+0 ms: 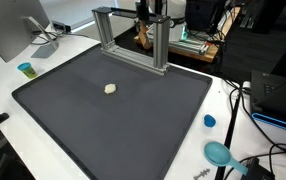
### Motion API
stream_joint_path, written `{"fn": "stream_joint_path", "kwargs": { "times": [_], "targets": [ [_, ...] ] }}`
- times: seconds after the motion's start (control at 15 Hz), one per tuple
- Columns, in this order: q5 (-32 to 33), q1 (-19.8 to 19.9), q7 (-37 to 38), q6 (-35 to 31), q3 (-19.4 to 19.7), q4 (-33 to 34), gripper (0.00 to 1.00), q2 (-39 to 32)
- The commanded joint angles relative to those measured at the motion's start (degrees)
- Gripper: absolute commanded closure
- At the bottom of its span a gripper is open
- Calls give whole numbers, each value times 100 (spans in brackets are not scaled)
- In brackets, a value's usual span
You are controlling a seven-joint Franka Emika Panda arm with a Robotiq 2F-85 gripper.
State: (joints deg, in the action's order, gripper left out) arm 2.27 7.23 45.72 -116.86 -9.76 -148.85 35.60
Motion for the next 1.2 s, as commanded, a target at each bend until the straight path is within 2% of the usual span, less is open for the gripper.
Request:
{"fn": "stream_joint_path", "kwargs": {
  "times": [0.0, 0.33, 0.47, 0.6, 0.67, 0.73, 0.93, 1.07, 1.13],
  "targets": [
    [48, -46, -17, 30, 32, 13, 0, -18],
    [56, 14, 138, 100, 7, 21, 0, -95],
    [52, 39, 236, 195, 4, 39, 8, -143],
    [27, 54, 368, 293, 26, 69, 11, -210],
    [13, 38, 367, 329, 53, 76, 16, -235],
    [-33, 7, 322, 341, 98, 71, 14, -240],
    [-96, -45, 195, 373, 192, 69, 15, -245],
    [-156, -75, 134, 321, 260, 64, 9, -217],
    [-198, -80, 134, 287, 284, 63, 10, -199]
  ]
}}
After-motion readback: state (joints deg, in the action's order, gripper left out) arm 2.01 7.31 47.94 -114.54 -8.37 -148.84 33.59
